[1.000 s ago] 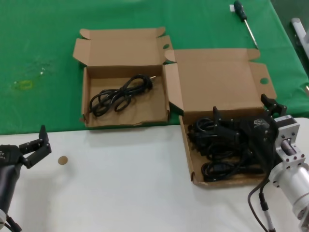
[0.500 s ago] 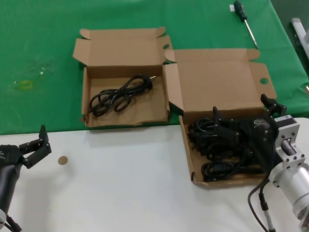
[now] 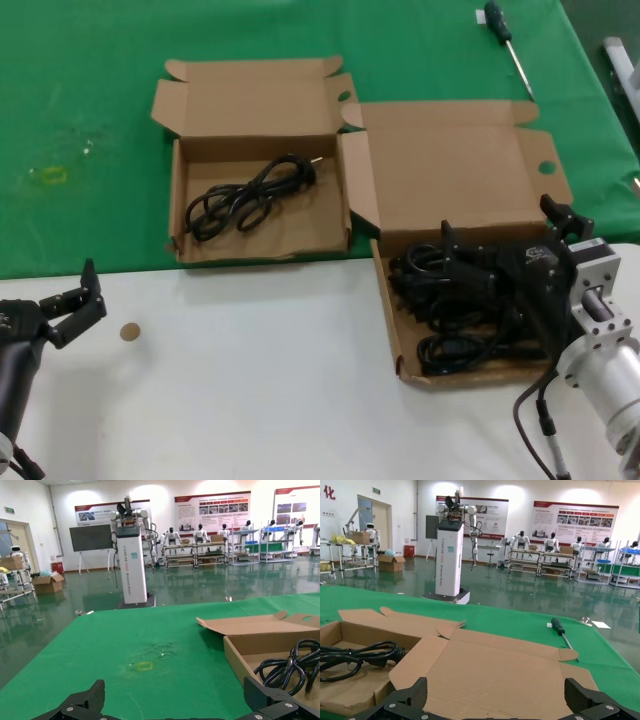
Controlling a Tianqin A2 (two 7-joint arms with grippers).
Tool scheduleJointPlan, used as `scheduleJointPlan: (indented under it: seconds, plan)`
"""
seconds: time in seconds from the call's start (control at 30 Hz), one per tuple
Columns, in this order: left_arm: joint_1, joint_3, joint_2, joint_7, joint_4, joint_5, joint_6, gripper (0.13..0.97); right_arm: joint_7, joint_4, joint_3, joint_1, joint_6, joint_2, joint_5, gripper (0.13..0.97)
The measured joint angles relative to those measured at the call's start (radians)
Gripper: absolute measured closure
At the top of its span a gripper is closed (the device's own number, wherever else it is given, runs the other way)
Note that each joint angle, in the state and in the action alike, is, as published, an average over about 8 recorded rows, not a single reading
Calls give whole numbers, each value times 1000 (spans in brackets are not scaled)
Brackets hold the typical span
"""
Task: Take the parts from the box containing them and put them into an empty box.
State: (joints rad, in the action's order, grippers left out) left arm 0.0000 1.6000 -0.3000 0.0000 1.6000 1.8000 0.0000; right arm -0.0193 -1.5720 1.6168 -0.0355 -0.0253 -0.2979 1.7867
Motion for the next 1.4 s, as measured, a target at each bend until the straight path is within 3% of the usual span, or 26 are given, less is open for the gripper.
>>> scheduleJointPlan:
  seconds: [1.4]
  plan:
    - [0, 0, 0, 0, 0, 0, 0, 132, 0, 0, 0, 0, 0, 0, 0, 129]
